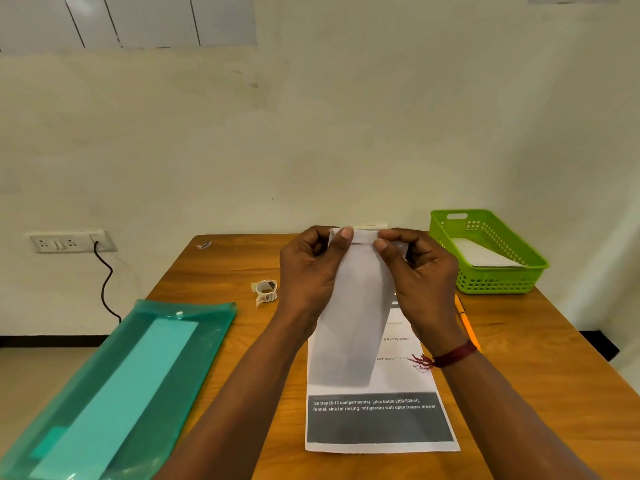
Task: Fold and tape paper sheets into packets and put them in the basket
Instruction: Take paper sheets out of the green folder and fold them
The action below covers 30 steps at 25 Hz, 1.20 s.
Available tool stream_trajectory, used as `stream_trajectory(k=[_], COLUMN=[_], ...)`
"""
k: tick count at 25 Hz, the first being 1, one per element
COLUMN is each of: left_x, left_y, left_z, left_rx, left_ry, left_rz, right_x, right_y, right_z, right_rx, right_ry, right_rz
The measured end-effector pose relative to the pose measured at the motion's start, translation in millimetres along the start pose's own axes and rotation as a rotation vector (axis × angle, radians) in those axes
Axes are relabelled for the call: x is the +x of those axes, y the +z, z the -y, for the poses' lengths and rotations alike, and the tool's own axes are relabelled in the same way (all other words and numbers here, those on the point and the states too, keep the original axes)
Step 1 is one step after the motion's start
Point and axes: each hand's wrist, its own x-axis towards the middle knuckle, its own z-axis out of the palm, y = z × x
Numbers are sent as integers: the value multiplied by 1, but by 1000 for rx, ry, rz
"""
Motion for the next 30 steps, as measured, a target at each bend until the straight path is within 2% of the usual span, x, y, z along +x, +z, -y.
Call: stream_trajectory(k=[7, 13, 17, 23, 27, 30], left_x=[1, 0, -3, -3, 4, 6], left_y=[-6, -9, -8, -7, -12, -21], left_z=[1, 4, 7, 12, 8, 11], left_rx=[-13, -33, -80, -134, -312, -416], left_ry=[31, 21, 21, 28, -4, -40], left_rz=[-33, -34, -126, -200, -245, -224], right_x=[-2, -2, -5, -30, -41, -44], right_y=[1, 1, -3, -14, -31, -41], right_z=[13, 15, 13, -6, -30, -41], right_rx=[38, 74, 119, 66, -129, -229], right_ry=[-67, 3, 66, 212, 320, 311], right_rz=[-2, -27, 14, 199, 365, 446])
